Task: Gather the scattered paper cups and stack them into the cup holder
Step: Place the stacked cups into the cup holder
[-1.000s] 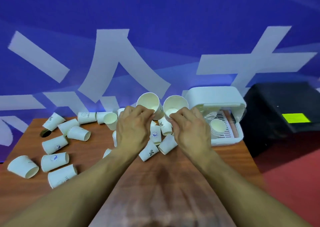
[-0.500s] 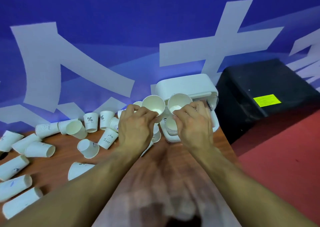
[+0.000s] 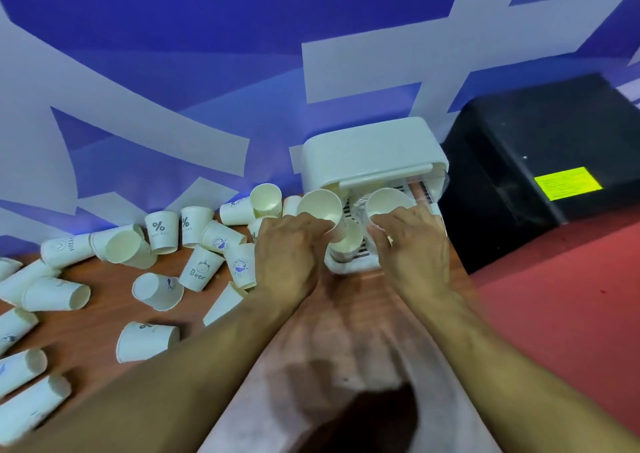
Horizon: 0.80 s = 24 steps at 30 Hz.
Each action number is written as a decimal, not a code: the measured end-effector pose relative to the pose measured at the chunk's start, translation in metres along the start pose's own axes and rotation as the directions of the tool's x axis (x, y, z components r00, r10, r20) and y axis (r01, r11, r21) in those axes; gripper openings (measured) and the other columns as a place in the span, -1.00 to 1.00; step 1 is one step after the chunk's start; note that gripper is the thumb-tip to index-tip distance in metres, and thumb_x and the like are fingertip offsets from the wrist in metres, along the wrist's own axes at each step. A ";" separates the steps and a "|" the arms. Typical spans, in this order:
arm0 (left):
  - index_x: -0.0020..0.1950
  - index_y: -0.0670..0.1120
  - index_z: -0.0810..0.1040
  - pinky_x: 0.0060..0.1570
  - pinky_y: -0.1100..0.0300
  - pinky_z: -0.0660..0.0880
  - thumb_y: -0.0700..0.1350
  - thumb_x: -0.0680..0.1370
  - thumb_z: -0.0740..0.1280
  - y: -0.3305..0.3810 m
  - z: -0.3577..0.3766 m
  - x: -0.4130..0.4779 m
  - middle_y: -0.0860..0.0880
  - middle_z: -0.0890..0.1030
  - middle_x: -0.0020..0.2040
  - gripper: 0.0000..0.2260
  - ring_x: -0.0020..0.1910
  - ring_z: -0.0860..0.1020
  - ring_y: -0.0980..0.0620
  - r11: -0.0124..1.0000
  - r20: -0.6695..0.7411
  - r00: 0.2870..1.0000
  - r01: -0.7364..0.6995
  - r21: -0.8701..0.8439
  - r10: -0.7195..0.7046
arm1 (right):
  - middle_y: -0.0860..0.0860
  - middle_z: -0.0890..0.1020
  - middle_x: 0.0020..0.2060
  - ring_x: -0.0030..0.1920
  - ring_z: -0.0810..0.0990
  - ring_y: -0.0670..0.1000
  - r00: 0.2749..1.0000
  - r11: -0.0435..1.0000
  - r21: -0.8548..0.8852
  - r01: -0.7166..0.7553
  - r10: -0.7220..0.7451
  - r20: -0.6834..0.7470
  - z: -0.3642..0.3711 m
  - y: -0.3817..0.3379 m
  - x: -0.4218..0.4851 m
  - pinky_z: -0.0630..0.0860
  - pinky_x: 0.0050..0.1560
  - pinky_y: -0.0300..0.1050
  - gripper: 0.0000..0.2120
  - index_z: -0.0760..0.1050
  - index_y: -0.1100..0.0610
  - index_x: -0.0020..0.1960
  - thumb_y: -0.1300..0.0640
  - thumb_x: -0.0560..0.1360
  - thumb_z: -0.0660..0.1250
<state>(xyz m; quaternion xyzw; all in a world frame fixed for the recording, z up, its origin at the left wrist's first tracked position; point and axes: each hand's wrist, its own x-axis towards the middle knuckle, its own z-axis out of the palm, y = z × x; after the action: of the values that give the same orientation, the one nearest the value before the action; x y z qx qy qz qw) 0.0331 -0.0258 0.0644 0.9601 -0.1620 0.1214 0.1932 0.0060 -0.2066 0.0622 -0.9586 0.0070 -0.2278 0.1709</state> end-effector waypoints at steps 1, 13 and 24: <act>-0.12 0.09 0.68 -0.23 0.06 0.43 -0.04 0.50 0.43 0.002 0.004 0.000 0.04 0.67 -0.21 -0.96 -0.28 0.58 -0.09 1.000 0.000 1.000 -0.013 -0.005 0.013 | -0.01 0.58 -0.36 -0.09 0.57 0.27 1.000 1.000 -0.016 0.004 -0.004 0.003 0.003 0.002 0.000 0.48 -0.24 0.01 -0.87 0.65 0.11 -0.20 0.07 0.43 0.37; -0.09 0.06 0.70 -0.17 0.01 0.45 -0.07 0.48 0.42 0.007 0.046 0.008 0.01 0.68 -0.20 -0.93 -0.23 0.60 -0.11 0.995 0.175 0.982 -0.077 0.064 0.065 | -0.03 0.62 -0.29 -0.02 0.56 0.25 0.995 0.998 0.021 -0.053 0.051 0.085 0.033 0.037 -0.005 0.45 -0.20 0.00 -0.91 0.66 0.10 -0.12 0.13 0.49 0.38; -0.05 0.07 0.70 -0.11 0.04 0.40 -0.02 0.52 0.37 -0.002 0.073 0.011 -0.01 0.68 -0.14 -0.89 -0.14 0.61 -0.11 0.994 0.331 0.943 -0.076 0.079 0.046 | 0.04 0.61 -0.30 -0.19 0.53 0.19 0.990 0.997 0.022 -0.069 0.066 0.125 0.063 0.047 0.002 0.55 -0.22 0.09 -0.85 0.65 0.18 -0.15 0.14 0.51 0.35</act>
<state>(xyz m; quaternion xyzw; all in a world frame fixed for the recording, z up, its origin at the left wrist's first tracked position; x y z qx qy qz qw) 0.0566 -0.0566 0.0014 0.9691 -0.2158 -0.0270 0.1162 0.0380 -0.2304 -0.0050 -0.9678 0.0258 -0.1620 0.1910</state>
